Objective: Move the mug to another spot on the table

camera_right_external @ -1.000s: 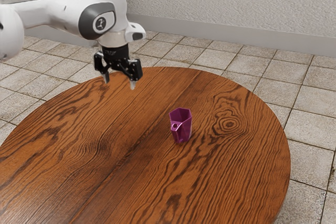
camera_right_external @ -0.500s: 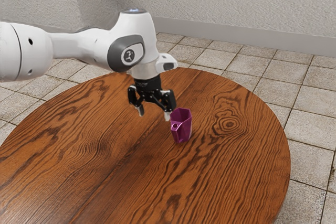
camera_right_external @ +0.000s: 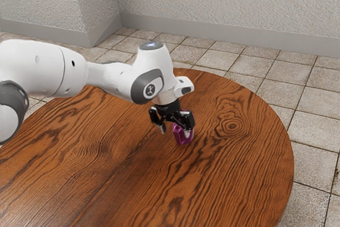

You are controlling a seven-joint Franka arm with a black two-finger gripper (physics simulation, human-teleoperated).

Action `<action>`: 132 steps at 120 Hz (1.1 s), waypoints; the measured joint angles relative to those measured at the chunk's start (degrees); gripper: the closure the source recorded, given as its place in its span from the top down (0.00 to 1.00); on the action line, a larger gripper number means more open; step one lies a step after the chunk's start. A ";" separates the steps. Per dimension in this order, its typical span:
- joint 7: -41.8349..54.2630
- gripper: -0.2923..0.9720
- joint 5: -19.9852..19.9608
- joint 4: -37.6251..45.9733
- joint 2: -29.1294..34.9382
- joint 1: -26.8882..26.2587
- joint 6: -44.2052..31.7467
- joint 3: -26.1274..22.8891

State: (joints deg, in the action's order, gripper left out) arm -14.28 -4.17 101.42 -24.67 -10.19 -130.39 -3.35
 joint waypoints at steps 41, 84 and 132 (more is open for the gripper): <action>0.04 0.50 2.26 -0.50 -1.91 0.82 -4.34 0.01; 0.02 0.41 2.27 -0.37 -5.13 0.79 -9.97 0.01; -1.24 0.33 3.14 1.80 -3.84 -1.03 -12.04 1.89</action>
State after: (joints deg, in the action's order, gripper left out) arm -15.52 -1.03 103.22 -28.51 -11.22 -142.43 -1.46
